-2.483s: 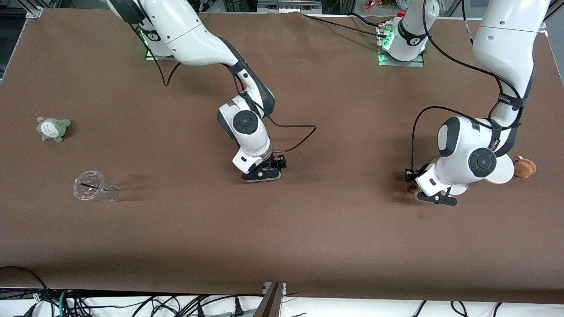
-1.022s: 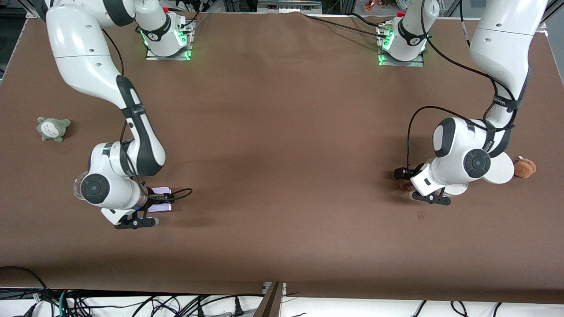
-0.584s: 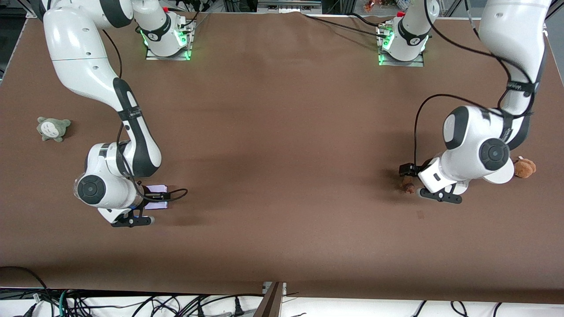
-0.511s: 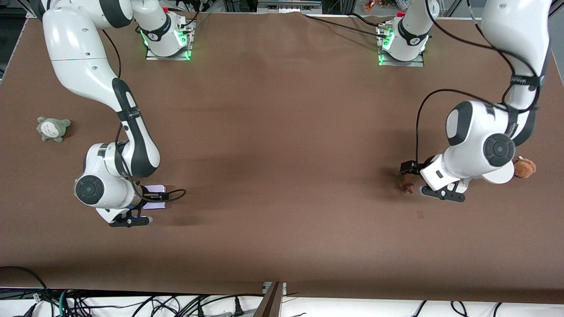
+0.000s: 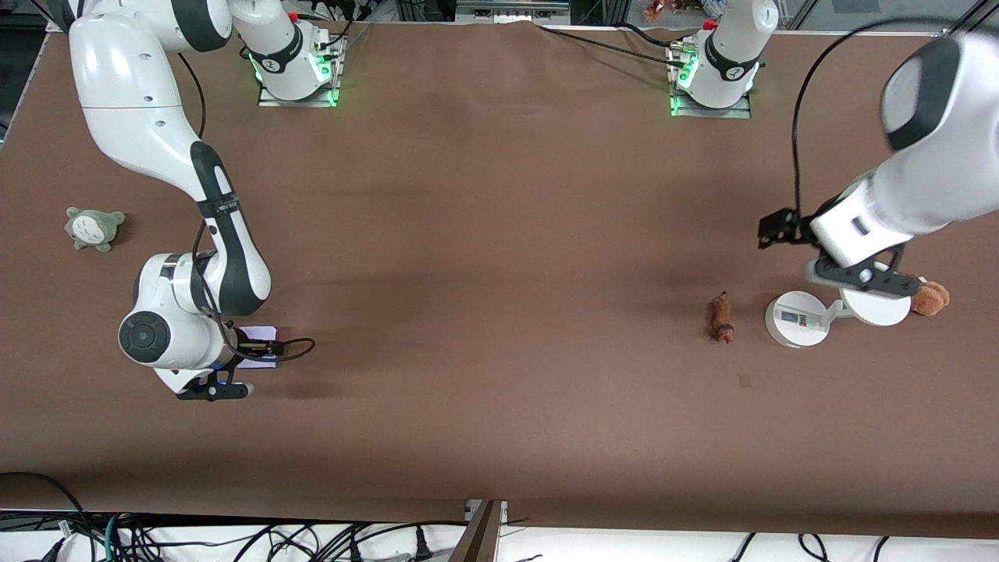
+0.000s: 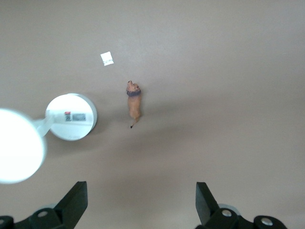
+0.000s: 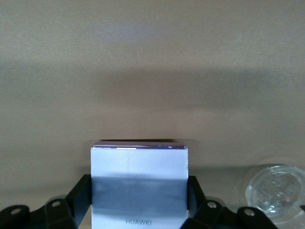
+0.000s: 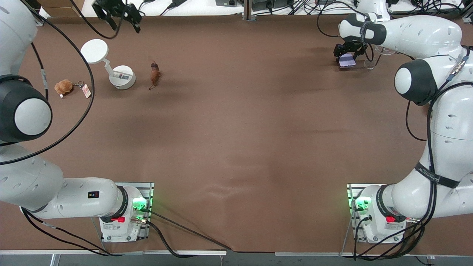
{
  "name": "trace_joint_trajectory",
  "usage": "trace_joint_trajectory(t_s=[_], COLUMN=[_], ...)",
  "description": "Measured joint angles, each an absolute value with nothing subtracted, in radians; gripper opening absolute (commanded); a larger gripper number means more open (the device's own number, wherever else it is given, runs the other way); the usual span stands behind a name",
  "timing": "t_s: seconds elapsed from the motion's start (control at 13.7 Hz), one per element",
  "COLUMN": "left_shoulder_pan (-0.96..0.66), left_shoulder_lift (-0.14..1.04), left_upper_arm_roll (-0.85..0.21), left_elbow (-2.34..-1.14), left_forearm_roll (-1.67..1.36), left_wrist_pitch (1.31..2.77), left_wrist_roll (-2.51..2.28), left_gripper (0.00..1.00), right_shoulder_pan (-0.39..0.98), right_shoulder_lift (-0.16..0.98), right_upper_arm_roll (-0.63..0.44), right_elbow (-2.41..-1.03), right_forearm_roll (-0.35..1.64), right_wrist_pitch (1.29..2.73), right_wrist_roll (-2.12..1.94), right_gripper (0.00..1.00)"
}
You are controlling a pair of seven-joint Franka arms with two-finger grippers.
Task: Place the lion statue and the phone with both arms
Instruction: 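Lower the phone beside the glass cup while the left gripper withdraws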
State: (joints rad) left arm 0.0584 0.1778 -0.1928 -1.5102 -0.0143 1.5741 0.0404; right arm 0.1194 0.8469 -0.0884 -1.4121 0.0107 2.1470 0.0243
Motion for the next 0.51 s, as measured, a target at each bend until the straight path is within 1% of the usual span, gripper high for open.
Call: trace_joint_trajectory(t_s=[0.07, 0.15, 0.22, 0.29, 0.37, 0.44, 0.51], left_shoulder_pan=[0.058, 0.059, 0.059, 0.060, 0.063, 0.066, 0.069], left_shoulder_lift=[0.174, 0.174, 0.176, 0.178, 0.179, 0.180, 0.180], left_upper_arm_roll=[-0.194, -0.193, -0.191, -0.190, -0.187, -0.187, -0.186], left_elbow=[-1.463, -1.429, -1.409, -1.394, -1.380, -1.369, -1.357], left_forearm_roll=[-0.014, -0.014, -0.014, -0.013, -0.013, -0.013, -0.013], left_wrist_pitch=[1.528, 1.498, 1.478, 1.460, 1.443, 1.426, 1.408], left_wrist_roll=[0.027, 0.021, 0.018, 0.016, 0.014, 0.011, 0.005], left_gripper=[1.00, 1.00, 1.00, 1.00, 1.00, 1.00, 1.00], right_shoulder_pan=[0.119, 0.119, 0.119, 0.119, 0.119, 0.119, 0.119], right_shoulder_lift=[0.847, 0.847, 0.846, 0.846, 0.846, 0.846, 0.846], right_upper_arm_roll=[-0.090, -0.090, -0.090, -0.090, -0.090, -0.090, -0.091], right_elbow=[-1.414, -1.414, -1.415, -1.415, -1.416, -1.416, -1.417], right_forearm_roll=[0.010, 0.010, 0.010, 0.010, 0.010, 0.010, 0.010], right_wrist_pitch=[2.147, 2.147, 2.147, 2.147, 2.147, 2.147, 2.147], right_wrist_roll=[0.024, 0.024, 0.024, 0.024, 0.024, 0.024, 0.024], right_gripper=[0.32, 0.36, 0.43, 0.57, 0.89, 1.00, 1.00])
